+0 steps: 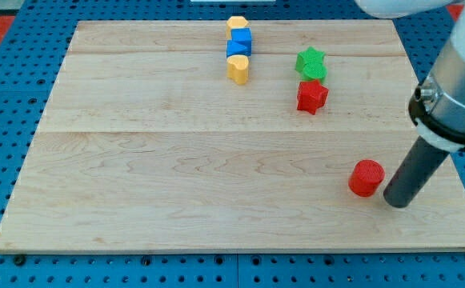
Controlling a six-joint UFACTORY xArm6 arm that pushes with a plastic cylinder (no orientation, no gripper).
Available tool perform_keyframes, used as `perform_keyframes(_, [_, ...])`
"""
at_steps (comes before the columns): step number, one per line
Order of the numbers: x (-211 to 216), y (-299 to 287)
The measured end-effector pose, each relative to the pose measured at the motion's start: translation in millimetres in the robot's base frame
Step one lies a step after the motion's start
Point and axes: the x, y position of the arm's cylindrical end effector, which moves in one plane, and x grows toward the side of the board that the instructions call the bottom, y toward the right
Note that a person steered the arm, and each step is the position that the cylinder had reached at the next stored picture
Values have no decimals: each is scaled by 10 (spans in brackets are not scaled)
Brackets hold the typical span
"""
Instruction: Slide red circle closer to the red star
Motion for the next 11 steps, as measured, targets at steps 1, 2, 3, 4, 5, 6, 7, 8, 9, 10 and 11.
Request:
perform_keyframes(1, [-405,-456])
perform_keyframes(2, [-288,-675])
perform_keyframes(3, [-239,-944])
perform_keyframes(4, [-447,-1308])
perform_keyframes(5, [-525,-1073])
perform_keyframes(6, [-525,-906])
perform_keyframes(7, [-525,-794])
perform_keyframes(8, [-593,-780])
perform_keyframes(9, [-848,-780])
perform_keyframes(10, [-840,-772])
perform_keyframes(11, [-881,-781])
